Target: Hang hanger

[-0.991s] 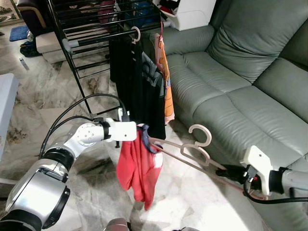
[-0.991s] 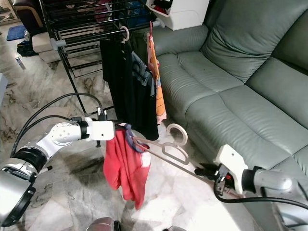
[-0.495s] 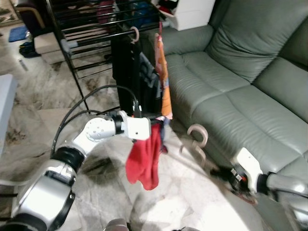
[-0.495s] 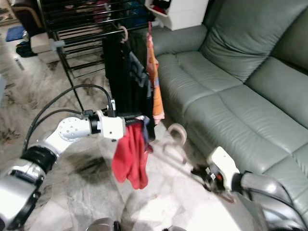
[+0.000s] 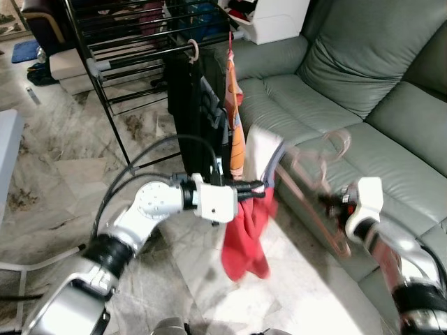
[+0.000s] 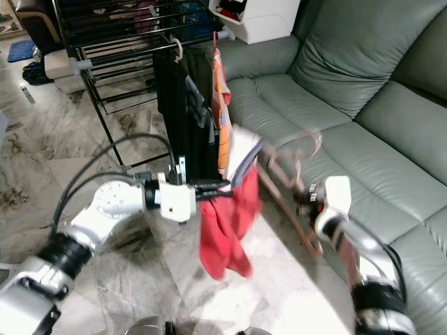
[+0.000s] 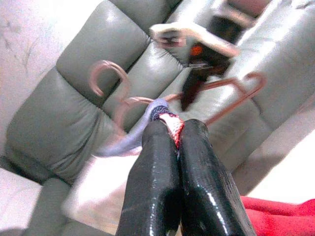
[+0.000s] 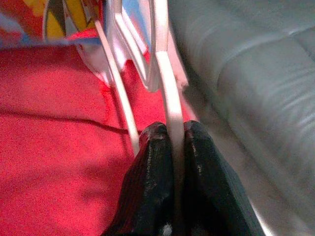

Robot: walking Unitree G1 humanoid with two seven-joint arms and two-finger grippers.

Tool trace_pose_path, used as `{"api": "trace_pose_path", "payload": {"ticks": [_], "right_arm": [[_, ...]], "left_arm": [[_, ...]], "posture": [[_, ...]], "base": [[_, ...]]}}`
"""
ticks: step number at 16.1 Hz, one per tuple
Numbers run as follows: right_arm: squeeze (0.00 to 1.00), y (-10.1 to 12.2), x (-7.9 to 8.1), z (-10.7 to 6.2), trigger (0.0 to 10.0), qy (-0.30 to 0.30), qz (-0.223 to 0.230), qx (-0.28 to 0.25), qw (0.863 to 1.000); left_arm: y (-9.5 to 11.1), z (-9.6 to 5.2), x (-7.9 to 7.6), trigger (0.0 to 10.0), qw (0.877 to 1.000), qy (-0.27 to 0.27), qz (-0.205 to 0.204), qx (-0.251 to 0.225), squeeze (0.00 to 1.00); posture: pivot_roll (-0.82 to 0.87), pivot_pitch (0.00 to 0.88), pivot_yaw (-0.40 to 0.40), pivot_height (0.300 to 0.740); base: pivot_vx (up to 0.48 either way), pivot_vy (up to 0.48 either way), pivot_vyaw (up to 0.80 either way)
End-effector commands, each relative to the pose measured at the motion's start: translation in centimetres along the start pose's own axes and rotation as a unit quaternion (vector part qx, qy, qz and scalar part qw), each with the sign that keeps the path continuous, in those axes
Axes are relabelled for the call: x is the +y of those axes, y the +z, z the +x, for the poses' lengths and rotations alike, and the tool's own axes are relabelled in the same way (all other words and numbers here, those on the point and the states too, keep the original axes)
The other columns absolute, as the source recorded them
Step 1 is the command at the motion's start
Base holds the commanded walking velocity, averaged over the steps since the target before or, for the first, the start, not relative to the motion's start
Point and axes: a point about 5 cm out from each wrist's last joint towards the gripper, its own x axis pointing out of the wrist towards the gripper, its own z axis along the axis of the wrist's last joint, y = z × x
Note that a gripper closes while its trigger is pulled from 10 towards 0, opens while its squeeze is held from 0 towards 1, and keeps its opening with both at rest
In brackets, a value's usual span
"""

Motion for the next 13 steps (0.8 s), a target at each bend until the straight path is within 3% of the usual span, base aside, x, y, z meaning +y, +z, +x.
{"api": "trace_pose_path", "payload": {"ticks": [1, 3, 4, 5, 7, 8, 9, 10, 13], "right_arm": [[0.0, 3.4, 0.0, 0.9, 10.0, -0.04, 0.113, -0.092, 0.989], [0.0, 6.5, 1.8, 1.9, 10.0, -0.022, 0.196, -0.171, 0.965], [0.0, 8.7, 2.9, 2.4, 10.0, -0.012, 0.253, -0.224, 0.941], [0.0, 10.8, 3.6, 2.6, 10.0, -0.004, 0.317, -0.273, 0.908], [0.0, 15.3, 5.2, 2.8, 10.0, 0.022, 0.37, -0.344, 0.863], [0.0, 16.7, 6.3, 2.8, 10.0, 0.049, 0.355, -0.357, 0.863], [0.0, 17.7, 7.6, 2.6, 10.0, 0.083, 0.301, -0.367, 0.876], [0.0, 17.9, 7.8, 2.4, 10.0, 0.073, 0.242, -0.375, 0.892], [0.0, 17.1, 5.9, 1.8, 10.0, 0.009, 0.166, -0.385, 0.908]], "left_arm": [[0.1, 0.8, -1.8, 10.0, 1.0, -0.023, -0.018, -0.007, 0.0], [-0.5, 1.0, -3.0, 10.0, 0.999, -0.019, -0.039, 0.012, 0.0], [-0.6, 1.3, -3.3, 10.0, 0.998, -0.008, -0.055, 0.017, 0.0], [-0.6, 1.6, -3.3, 10.0, 0.997, 0.009, -0.072, 0.017, 0.0], [-0.9, 1.9, -3.9, 10.0, 0.996, 0.01, -0.079, 0.029, 0.0], [-1.0, 2.0, -4.2, 10.0, 0.996, 0.011, -0.08, 0.035, 0.0], [-1.2, 2.0, -4.4, 10.0, 0.996, 0.009, -0.079, 0.04, 0.0], [-1.5, 1.8, -4.5, 10.0, 0.996, 0.011, -0.081, 0.048, 0.0], [-2.2, 1.4, -4.5, 10.0, 0.993, 0.017, -0.092, 0.067, 0.0]], "posture": [[-0.07, 0.0, 0.009, 0.74], [-0.07, 0.0, 0.01, 0.74], [-0.08, 0.0, 0.008, 0.74], [-0.08, 0.0, 0.008, 0.74], [-0.07, 0.0, 0.009, 0.74], [-0.07, 0.0, 0.007, 0.74], [-0.07, 0.0, 0.006, 0.74], [-0.07, 0.0, 0.004, 0.74], [-0.07, 0.0, 0.01, 0.74]], "base": [[0.0, 0.0, 0.0], [0.0, 0.0, 0.0], [0.0, 0.0, 0.0], [0.0, 0.0, 0.0], [0.0, 0.0, 0.0], [0.0, 0.0, 0.0], [0.0, 0.0, 0.0], [0.0, 0.0, 0.0], [0.0, 0.0, 0.0]]}}
